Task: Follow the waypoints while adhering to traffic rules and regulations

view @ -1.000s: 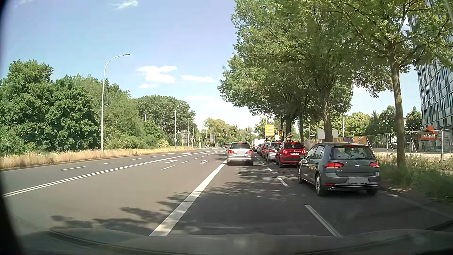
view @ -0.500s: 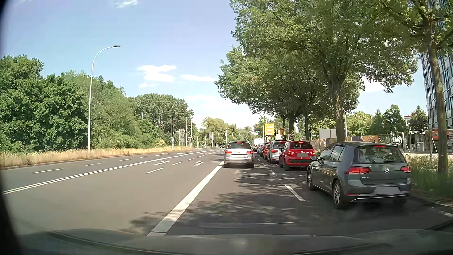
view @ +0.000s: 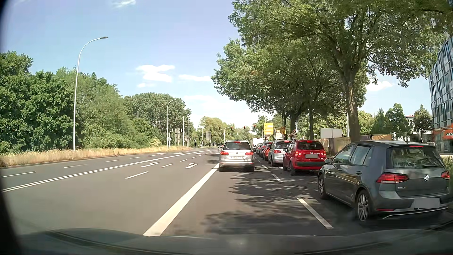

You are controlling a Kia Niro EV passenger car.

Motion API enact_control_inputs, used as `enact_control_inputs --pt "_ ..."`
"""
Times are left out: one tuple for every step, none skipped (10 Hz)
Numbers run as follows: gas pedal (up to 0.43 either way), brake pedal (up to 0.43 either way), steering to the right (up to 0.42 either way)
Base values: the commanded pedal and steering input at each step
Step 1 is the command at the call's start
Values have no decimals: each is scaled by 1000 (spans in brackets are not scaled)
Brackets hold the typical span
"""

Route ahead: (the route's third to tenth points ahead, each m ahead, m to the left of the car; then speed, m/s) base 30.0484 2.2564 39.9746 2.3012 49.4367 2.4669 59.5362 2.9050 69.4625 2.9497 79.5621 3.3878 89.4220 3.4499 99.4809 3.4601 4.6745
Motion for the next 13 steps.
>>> enact_control_inputs --pt "0 220 9" --pt "0 226 9" --pt "0 232 8" --pt "0 238 8" --pt "0 250 8" --pt "0 250 8" --pt "0 256 7" --pt "0 262 5" --pt "0 268 1" --pt "0 268 -3" --pt "0 274 -7" --pt "0 280 -8" --pt "0 287 -7"
